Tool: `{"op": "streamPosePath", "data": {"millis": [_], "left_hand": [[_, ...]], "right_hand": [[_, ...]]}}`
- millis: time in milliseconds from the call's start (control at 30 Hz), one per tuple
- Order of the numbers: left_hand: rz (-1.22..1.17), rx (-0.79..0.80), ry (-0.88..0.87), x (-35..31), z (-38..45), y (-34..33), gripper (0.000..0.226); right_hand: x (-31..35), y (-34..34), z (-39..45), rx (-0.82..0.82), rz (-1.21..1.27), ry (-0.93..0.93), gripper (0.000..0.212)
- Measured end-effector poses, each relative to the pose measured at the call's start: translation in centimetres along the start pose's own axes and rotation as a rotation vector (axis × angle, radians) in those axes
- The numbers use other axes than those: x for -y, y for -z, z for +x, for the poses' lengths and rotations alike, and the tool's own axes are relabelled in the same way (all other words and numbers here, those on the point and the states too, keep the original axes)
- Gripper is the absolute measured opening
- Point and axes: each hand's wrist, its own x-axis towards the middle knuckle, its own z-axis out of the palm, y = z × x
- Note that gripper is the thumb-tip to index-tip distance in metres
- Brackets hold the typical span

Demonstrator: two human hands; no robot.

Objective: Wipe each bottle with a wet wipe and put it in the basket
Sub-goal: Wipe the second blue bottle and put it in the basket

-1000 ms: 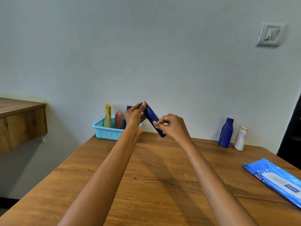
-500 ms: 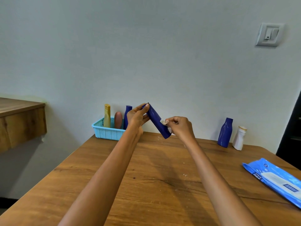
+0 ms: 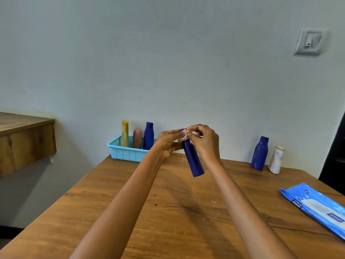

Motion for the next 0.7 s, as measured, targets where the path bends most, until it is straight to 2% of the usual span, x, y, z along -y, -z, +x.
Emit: {"op": "streamPosePath", "data": {"millis": [100,167,267,367,533,600,700], "left_hand": [[-0.012,-0.042,-0.054,-0.1,0.3,-0.3,0.031],[-0.043,-0.126,-0.1,-0.1,0.7,-0.2,0.033],[-0.108,-0.275,-0.106,0.1,1.1,0.6,0.029],[-0.181,-0.374,-0.116,0.2,1.2,1.3,0.023],[-0.186,-0.422,-0.133,-0.1,1.6,2.2,0.027],[-0.17,-0.406,-0.12,-0.2,1.6,2.4,0.029],[-0.116,-0.284,-0.085,-0.2,1.4,2.2,0.031]], "right_hand": [[-0.2,0.2,-0.1,0.035,0.016,0.039,0.008],[-0.5,0.0,-0.2,0.131,-0.068,0.027,0.009],[-1.2,-0.4,-0.5,0.24,-0.178,-0.014,0.021],[-1.7,-0.4,-0.7,0.297,-0.209,-0.051,0.015],[-2.3,1.1,-0.3,0.49,-0.272,-0.211,0.007],[-2.3,1.7,-0.1,0.467,-0.273,-0.25,0.006],[-1.6,1.8,0.3,0.201,-0.086,-0.26,0.009]]}}
